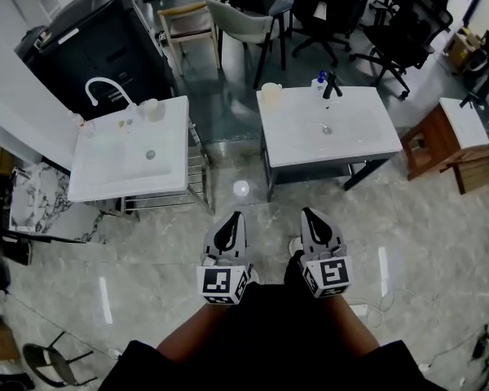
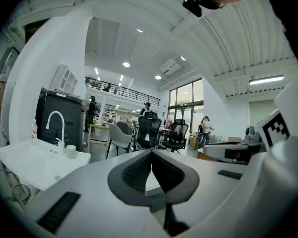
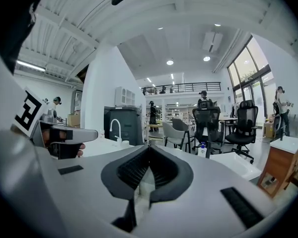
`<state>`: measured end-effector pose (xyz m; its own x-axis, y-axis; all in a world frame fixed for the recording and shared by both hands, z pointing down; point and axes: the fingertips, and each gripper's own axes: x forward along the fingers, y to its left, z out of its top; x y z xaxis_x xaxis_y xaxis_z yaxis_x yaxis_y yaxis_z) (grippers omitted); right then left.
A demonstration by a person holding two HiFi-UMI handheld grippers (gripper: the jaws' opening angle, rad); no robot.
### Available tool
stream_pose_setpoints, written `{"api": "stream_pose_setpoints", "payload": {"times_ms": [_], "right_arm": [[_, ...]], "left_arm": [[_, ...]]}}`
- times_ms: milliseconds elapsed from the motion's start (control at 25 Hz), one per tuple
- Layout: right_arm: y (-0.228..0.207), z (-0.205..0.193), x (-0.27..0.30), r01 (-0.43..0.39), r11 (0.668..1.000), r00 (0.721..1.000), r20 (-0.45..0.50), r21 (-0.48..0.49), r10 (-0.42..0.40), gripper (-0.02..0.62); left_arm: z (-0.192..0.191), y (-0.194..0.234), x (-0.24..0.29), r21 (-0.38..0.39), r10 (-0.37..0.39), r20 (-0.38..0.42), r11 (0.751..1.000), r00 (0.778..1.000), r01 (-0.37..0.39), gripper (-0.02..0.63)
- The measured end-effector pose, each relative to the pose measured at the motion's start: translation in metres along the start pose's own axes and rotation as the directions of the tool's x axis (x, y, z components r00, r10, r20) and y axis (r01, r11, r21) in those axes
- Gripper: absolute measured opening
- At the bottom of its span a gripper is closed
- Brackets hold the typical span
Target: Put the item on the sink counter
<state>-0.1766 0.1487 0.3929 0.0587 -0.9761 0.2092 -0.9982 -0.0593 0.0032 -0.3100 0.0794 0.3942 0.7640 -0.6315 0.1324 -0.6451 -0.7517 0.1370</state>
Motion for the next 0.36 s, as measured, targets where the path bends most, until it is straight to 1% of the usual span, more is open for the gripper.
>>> {"api": "stream_pose_setpoints", "payload": {"times_ms": [200,360], "right_arm": [[-0.002,0.009,0.007,0.0,1.0,1.0,0.014,0.006,0.0,0.031],[-0.001,0.008,0.011,0.009,1.0,1.0,0.018,0.007,-0.009,0.031]], "left_arm": [[0.002,0.011,0.003,0.006,0.002,0.002,1.0,1.0,-0.002,0.017],[0.0,0.014,0.005,0.001,0.001,0.001,1.0,1.0,-0.001,0.017]]}}
